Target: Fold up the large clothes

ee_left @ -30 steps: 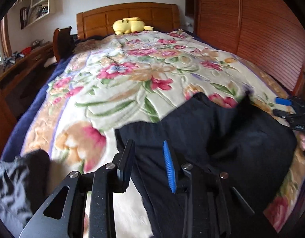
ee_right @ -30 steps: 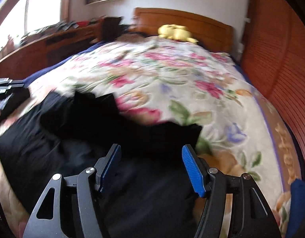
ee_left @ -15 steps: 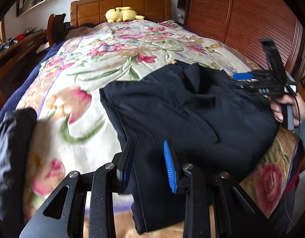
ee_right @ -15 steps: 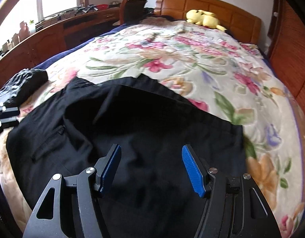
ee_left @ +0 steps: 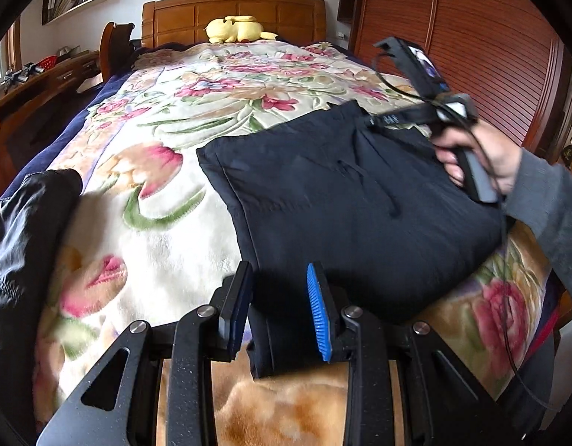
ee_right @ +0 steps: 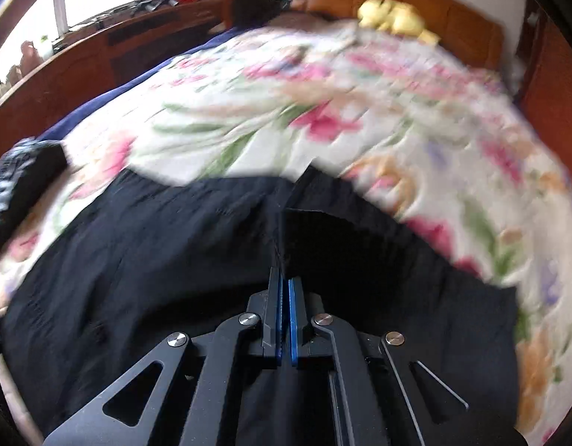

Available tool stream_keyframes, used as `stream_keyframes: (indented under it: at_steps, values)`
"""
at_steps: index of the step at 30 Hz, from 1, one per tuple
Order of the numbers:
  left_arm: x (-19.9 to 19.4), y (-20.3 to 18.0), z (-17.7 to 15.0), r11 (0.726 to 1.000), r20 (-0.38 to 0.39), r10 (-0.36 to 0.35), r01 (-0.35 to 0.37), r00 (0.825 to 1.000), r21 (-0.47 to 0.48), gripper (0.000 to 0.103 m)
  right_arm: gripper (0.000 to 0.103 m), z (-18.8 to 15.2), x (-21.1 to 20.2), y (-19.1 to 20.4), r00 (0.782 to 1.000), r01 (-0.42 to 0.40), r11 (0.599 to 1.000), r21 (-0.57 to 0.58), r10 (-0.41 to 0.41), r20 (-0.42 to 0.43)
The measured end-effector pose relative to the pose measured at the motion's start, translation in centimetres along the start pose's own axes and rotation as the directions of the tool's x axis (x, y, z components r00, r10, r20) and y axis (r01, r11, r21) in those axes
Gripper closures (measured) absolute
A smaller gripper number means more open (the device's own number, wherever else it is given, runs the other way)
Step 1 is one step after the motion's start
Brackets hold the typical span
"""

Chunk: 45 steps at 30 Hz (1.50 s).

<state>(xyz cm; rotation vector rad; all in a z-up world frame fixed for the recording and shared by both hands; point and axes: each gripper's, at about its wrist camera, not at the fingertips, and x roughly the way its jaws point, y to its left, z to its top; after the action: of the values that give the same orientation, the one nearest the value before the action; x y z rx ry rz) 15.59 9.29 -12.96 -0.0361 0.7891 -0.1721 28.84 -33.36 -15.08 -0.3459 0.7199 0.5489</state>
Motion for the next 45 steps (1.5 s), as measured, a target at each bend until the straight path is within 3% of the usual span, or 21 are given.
stream_keyframes:
  at_steps: [5,7,9,11,20,25,28,33,41,45]
  values:
    - [-0.5,-0.3,-0.4,1.000,0.008,-0.008,0.008,1.000,0.007,0.072,0.099,1.0,-0.3,-0.6,0.998,-0.003,0.998,0.059,-0.001,0.060]
    - [-0.7,-0.4,-0.5,1.000,0.009,-0.010,0.010,1.000,0.009,0.072,0.085,0.7,-1.1,-0.7,0.998,-0.022,0.998,0.064,0.018,0.055]
    - [-0.9,-0.5,-0.6,1.000,0.015,-0.002,0.002,1.000,0.013,0.072,0.061,-0.3,-2.5,-0.8,0.997,-0.045,0.998,0.054,0.042,0.062]
    - [-1.3,-0.7,-0.6,1.000,0.030,0.009,-0.009,1.000,0.010,0.072,0.059,-2.1,-5.1,-1.5,0.995,-0.050,0.998,0.031,0.047,0.090]
    - [-2.6,-2.5,-1.1,1.000,0.055,0.003,-0.004,0.998,0.020,0.072,0.058,-15.5,-14.9,-4.5,0.998,0.035,0.999,-0.007,-0.035,0.061]
    - [-2.1,-4.2,-1.1,0.999,0.048,-0.016,0.014,0.999,0.041,0.072,0.058,-20.2,-17.6,-6.9,0.997,0.055,0.997,0.049,-0.057,0.045]
    - [-1.6,-4.9,-1.1,0.999,0.039,-0.024,0.022,0.999,0.043,0.072,0.058,-21.6,-17.8,-8.0,0.997,0.057,0.994,0.094,-0.061,0.036]
    - [-0.7,-4.9,-1.6,0.999,0.009,-0.003,0.003,1.000,0.034,0.072,0.058,-24.2,-15.4,-8.6,0.999,0.028,0.986,0.163,-0.020,-0.048]
    - [0.4,-4.4,-2.6,1.000,-0.034,0.020,-0.019,0.999,0.019,0.072,0.058,-24.7,-16.1,-7.6,0.998,0.060,0.986,0.155,-0.057,-0.023]
    - [1.0,-4.5,-3.1,0.999,-0.047,0.036,-0.035,0.998,0.014,0.072,0.058,-24.4,-16.5,-6.5,0.993,0.114,0.986,0.124,-0.115,0.007]
